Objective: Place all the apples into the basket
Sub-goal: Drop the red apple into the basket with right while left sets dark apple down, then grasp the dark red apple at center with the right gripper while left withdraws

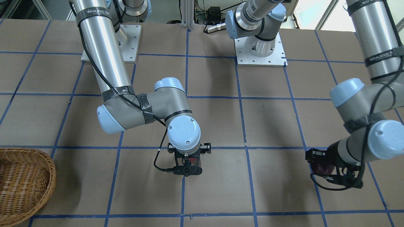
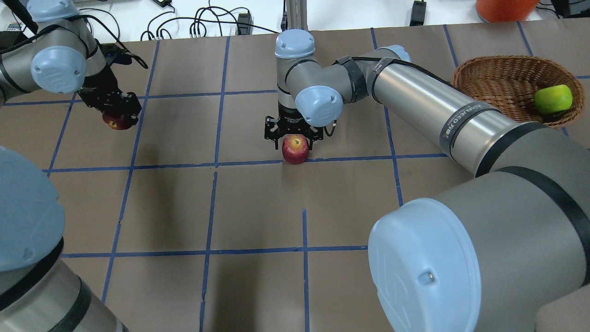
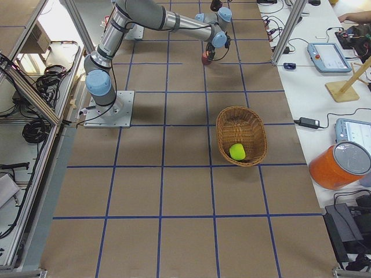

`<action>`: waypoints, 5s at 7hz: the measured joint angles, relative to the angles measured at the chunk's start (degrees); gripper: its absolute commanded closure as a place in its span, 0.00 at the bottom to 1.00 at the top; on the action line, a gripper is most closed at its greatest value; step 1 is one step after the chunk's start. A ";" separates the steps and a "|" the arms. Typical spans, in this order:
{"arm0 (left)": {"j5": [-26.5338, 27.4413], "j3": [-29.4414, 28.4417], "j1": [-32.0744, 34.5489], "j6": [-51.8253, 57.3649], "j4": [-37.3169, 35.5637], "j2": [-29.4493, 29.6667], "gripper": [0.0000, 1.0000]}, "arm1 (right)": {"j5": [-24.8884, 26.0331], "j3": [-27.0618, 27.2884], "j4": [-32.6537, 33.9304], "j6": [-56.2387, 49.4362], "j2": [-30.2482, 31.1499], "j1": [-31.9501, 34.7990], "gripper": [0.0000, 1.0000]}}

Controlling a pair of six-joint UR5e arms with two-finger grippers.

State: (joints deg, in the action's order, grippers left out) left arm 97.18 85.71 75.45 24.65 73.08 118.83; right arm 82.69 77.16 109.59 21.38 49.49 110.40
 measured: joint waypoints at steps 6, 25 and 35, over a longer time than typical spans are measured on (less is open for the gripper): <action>-8.48 13.43 26.40 -49.87 -10.64 -4.21 0.60 | 6.09 -1.29 -4.94 -7.89 8.90 -16.24 1.00; -1.89 11.32 14.36 -24.20 12.47 -34.29 0.00 | 3.64 0.70 -9.18 -17.34 11.99 -6.00 0.00; -6.18 9.50 14.32 -24.93 12.98 -33.12 0.00 | 0.29 5.44 -5.13 -4.93 4.58 0.10 0.42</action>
State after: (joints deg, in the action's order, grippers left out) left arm 91.00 95.22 89.77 -0.28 86.05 85.71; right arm 82.98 82.59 104.46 16.45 54.06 110.50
